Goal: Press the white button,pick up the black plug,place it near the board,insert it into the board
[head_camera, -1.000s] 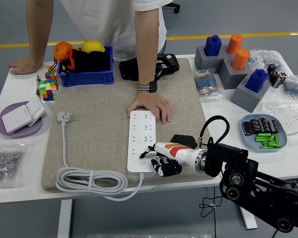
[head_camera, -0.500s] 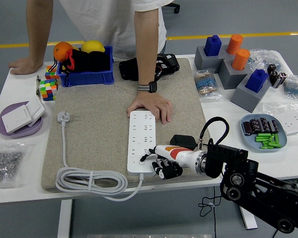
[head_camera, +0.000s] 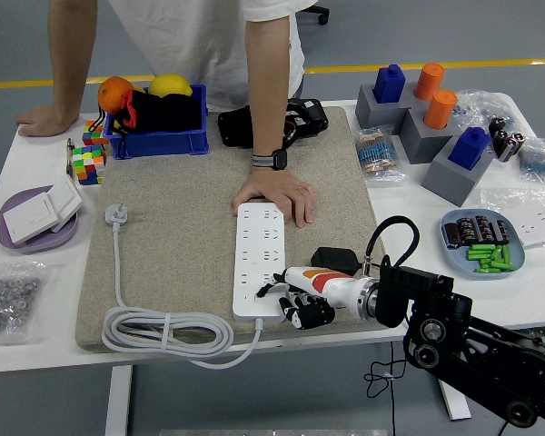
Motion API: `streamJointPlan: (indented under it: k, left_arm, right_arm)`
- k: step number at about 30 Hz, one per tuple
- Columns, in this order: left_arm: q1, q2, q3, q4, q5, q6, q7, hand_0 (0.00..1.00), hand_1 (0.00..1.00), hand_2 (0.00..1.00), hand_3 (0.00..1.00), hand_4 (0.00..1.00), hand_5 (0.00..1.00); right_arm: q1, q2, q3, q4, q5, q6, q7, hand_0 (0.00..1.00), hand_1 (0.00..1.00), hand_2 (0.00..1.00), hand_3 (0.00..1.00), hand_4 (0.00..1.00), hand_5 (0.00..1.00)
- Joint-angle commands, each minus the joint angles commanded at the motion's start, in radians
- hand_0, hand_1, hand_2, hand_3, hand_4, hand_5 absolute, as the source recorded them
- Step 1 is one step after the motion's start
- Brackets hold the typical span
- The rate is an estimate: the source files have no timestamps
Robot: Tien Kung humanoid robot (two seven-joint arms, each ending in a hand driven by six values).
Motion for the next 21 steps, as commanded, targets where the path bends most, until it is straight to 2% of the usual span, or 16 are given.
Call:
streamJointPlan:
  k: [9, 14, 15, 20, 21]
  left_arm:
    - [0.0, 0.0, -0.001, 0.0, 0.0, 0.001, -0.001, 0.81, 0.782, 0.735, 0.786, 0.588, 0.528]
    - [-0.001, -0.002, 0.001, 0.0, -0.002, 0.001, 0.0, 0.81, 0.782, 0.735, 0.786, 0.588, 0.528]
    - [-0.002, -0.002, 0.002, 0.0, -0.004, 0.0, -0.001, 0.81, 0.782, 0.735, 0.786, 0.588, 0.528]
    - [-0.003, -0.001, -0.003, 0.0, 0.0, 0.001, 0.0, 0.81, 0.782, 0.735, 0.786, 0.588, 0.528]
    - [-0.002, -0.001, -0.003, 0.0, -0.001, 0.001, -0.001, 0.81, 0.782, 0.735, 0.786, 0.588, 0.528]
  right_arm:
    - [0.008, -0.002, 0.05, 0.072, 0.011, 0.001, 0.019, 0.002, 0.002, 0.093, 0.731, 0.222, 0.002]
    - [0.006, -0.001, 0.087, 0.069, -0.05, -0.096, 0.127, 0.002, 0.002, 0.093, 0.731, 0.222, 0.002]
    - [0.006, -0.002, 0.094, 0.069, -0.067, -0.107, 0.137, 0.025, 0.033, 0.128, 0.724, 0.13, 0.002]
    - [0.007, -0.01, 0.114, 0.066, -0.12, -0.149, 0.183, 0.025, 0.033, 0.128, 0.724, 0.13, 0.002]
    - [0.007, -0.01, 0.116, 0.063, -0.125, -0.152, 0.192, 0.322, 0.247, 0.303, 0.701, 0.521, 0.002]
